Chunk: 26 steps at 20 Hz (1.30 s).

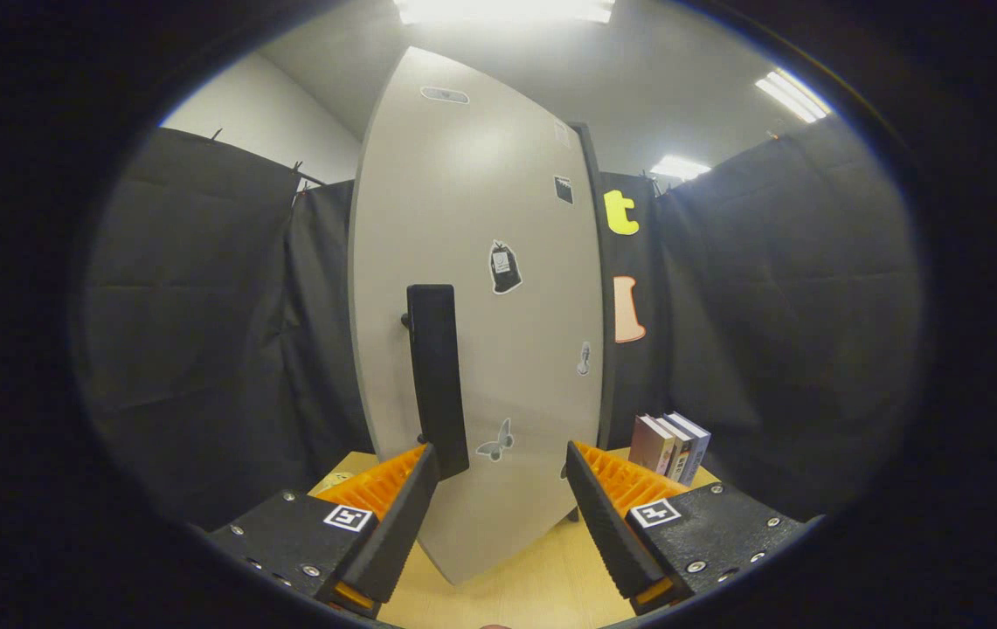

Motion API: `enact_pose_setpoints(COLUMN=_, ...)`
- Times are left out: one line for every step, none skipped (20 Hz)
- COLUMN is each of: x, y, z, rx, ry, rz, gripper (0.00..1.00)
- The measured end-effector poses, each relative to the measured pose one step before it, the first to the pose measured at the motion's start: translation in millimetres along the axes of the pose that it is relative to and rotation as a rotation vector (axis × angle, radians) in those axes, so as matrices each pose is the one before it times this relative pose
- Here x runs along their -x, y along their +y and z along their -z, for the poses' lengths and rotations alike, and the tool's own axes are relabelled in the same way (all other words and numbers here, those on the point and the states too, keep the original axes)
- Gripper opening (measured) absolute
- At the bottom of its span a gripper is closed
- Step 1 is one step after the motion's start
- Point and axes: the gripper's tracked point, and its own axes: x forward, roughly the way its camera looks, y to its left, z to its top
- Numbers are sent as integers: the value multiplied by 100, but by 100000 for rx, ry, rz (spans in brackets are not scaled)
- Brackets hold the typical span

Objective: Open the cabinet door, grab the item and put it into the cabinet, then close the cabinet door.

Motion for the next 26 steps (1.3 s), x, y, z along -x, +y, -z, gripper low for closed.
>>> enact_pose_setpoints(x=-389, y=508, z=36, rx=168, ry=79, rz=-1128, gripper=91)
enact_pose_setpoints(x=-315, y=269, z=-60, rx=361, ry=-223, rz=-548, gripper=91)
enact_pose_setpoints(x=-338, y=108, z=-162, rx=107, ry=-616, rz=-200, gripper=91)
enact_pose_setpoints(x=-97, y=220, z=-13, rx=-455, ry=269, rz=212, gripper=91)
enact_pose_setpoints(x=-42, y=210, z=-40, rx=-775, ry=471, rz=-23, gripper=91)
enact_pose_setpoints(x=-7, y=281, z=-191, rx=-1013, ry=-520, rz=-524, gripper=91)
enact_pose_setpoints(x=-131, y=-37, z=-430, rx=-354, ry=-841, rz=414, gripper=91)
enact_pose_setpoints(x=-71, y=-309, z=-232, rx=98, ry=-490, rz=859, gripper=91)
enact_pose_setpoints(x=-15, y=59, z=-78, rx=-193, ry=-167, rz=60, gripper=91)
enact_pose_setpoints(x=58, y=396, z=-67, rx=-303, ry=-204, rz=-791, gripper=91)
enact_pose_setpoints(x=-65, y=302, z=35, rx=492, ry=-60, rz=-495, gripper=91)
enact_pose_setpoints(x=-50, y=31, z=41, rx=1260, ry=445, rz=12, gripper=91)
enact_pose_setpoints(x=6, y=-186, z=352, rx=1066, ry=876, rz=226, gripper=91)
enact_pose_setpoints(x=-6, y=49, z=321, rx=173, ry=841, rz=109, gripper=91)
enact_pose_setpoints(x=17, y=107, z=102, rx=-344, ry=217, rz=-505, gripper=91)
enact_pose_setpoints(x=-181, y=27, z=-97, rx=9, ry=-24, rz=-362, gripper=91)
enact_pose_setpoints(x=-117, y=-245, z=-46, rx=382, ry=97, rz=116, gripper=91)
enact_pose_setpoints(x=53, y=73, z=150, rx=91, ry=162, rz=122, gripper=91)
enact_pose_setpoints(x=-89, y=31, z=86, rx=-602, ry=136, rz=-210, gripper=91)
enact_pose_setpoints(x=-211, y=-134, z=322, rx=-730, ry=541, rz=-37, gripper=91)
enact_pose_setpoints(x=-123, y=-116, z=68, rx=-392, ry=419, rz=-7, gripper=91)
enact_pose_setpoints(x=-119, y=-122, z=14, rx=-187, ry=356, rz=203, gripper=91)
enact_pose_setpoints(x=21, y=-15, z=-106, rx=-111, ry=47, rz=198, gripper=91)
enact_pose_setpoints(x=-47, y=7, z=-94, rx=-373, ry=-87, rz=161, gripper=91)
enact_pose_setpoints(x=23, y=-5, z=-28, rx=-571, ry=-71, rz=-178, gripper=91)
enact_pose_setpoints(x=-145, y=-168, z=158, rx=-591, ry=12, rz=-405, gripper=91)
